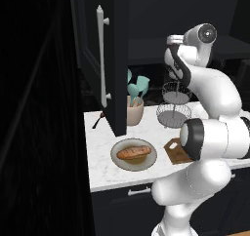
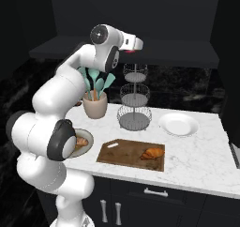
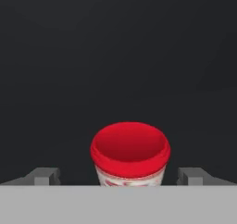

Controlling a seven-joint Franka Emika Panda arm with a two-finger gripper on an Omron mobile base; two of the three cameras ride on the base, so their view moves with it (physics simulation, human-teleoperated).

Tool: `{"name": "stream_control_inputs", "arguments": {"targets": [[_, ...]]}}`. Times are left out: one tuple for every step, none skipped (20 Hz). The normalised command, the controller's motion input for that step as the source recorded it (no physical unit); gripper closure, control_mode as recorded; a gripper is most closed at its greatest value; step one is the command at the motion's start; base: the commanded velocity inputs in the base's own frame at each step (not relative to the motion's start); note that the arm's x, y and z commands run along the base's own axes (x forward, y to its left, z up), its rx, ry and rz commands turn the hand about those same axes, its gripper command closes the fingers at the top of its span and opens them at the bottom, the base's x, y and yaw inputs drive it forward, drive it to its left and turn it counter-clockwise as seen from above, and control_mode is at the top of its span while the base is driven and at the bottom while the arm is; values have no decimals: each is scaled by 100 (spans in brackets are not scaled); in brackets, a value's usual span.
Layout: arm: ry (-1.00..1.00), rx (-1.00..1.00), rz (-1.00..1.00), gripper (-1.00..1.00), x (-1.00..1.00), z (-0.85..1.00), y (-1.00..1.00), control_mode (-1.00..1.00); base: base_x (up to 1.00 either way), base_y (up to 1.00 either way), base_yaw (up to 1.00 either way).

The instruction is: From the different types of pastries on the counter, select a croissant and place it on the cutting board. Then retrieve a jar of jam from the cabinet and place it alongside the croissant on the cutting board.

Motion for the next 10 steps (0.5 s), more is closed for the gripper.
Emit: {"name": "stream_control_inputs", "arguments": {"targets": [[3,0,0,-100,36,-4,-14,-100,0,0,0],[2,0,0,-100,36,-7,-19,-100,0,0,0],[2,0,0,-100,36,-6,-8,-100,0,0,0],[3,0,0,-100,34,-6,-10,-100,0,0,0],[2,0,0,-100,32,-8,-24,-100,0,0,0],[2,0,0,-100,29,-13,-22,-100,0,0,0],[1,0,0,-100,19,-14,-6,-100,0,0,0],[1,0,0,100,15,-19,-14,-100,0,0,0],[0,0,0,100,10,-19,-19,-100,0,0,0],[0,0,0,100,10,-24,-8,-100,0,0,0]]}}
